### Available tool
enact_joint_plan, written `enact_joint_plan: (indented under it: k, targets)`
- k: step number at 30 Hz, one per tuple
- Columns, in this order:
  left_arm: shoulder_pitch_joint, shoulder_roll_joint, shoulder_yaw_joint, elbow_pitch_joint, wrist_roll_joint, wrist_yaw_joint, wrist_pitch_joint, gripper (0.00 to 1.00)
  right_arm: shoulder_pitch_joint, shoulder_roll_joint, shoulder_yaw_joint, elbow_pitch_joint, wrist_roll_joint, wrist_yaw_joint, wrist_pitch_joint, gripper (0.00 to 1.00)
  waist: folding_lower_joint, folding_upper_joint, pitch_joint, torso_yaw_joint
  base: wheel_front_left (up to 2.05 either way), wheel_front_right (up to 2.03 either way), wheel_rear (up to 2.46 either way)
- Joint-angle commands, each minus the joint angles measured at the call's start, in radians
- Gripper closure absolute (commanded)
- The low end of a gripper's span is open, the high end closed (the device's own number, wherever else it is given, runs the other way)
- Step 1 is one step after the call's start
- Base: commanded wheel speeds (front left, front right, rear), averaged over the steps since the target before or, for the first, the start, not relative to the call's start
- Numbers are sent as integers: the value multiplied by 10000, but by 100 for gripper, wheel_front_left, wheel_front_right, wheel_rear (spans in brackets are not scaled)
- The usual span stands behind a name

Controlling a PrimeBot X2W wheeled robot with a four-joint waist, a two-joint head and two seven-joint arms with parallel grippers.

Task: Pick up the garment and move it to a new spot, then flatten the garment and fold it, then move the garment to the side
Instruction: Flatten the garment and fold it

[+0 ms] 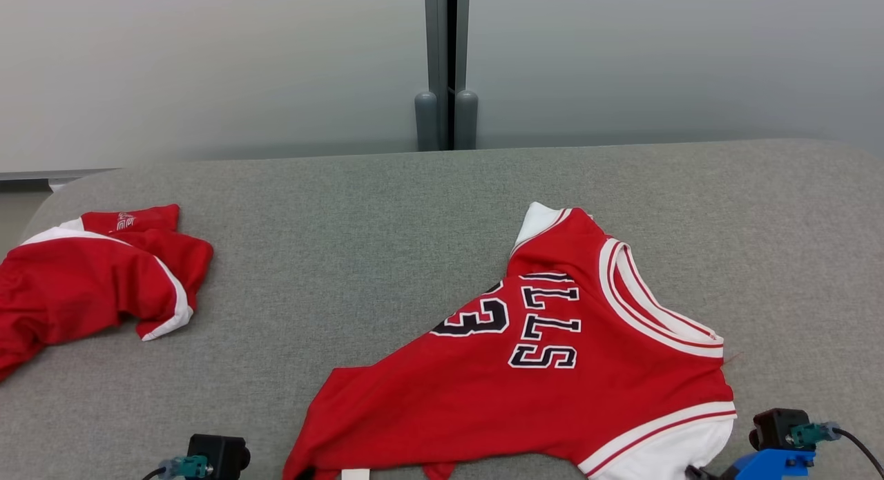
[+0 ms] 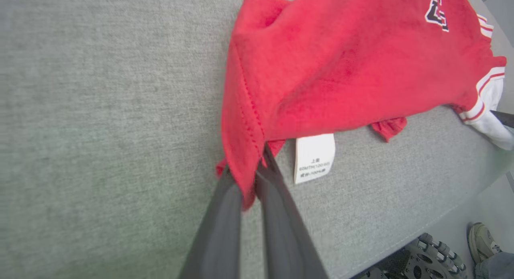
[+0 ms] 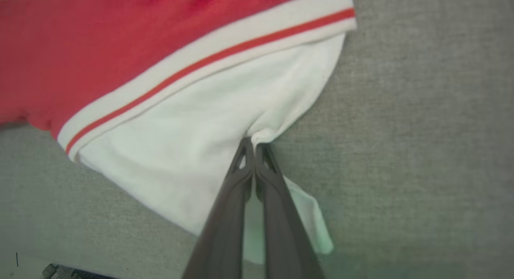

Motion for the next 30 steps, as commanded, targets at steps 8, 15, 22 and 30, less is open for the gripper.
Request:
enact_joint_plan:
  k: [8, 15, 22, 30]
  targets:
    - [-109, 594, -85, -431, -352, -21, -522, 100, -241, -475, 578, -715, 1270, 66, -1584, 100, 0, 0, -110, 40, 0, 0, 0]
    - [-520, 884, 265, -1167, -482, -20, -1125, 100, -478, -728, 684, -2102, 2823, 68, -2831, 100, 0, 0, -106, 10, 0, 0, 0]
    - [-2448, 1146, 382, -1057, -110, -21, -1579, 100, -2305, -917, 1338, -2033, 3704, 68, -3424, 100, 0, 0, 646, -156, 0, 0, 0]
    - [-6673, 1197, -554, 255, -440, -21, -1677, 100, -6538, -972, 2032, -48, 4197, 68, -4302, 100, 0, 0, 2480, -131, 0, 0, 0]
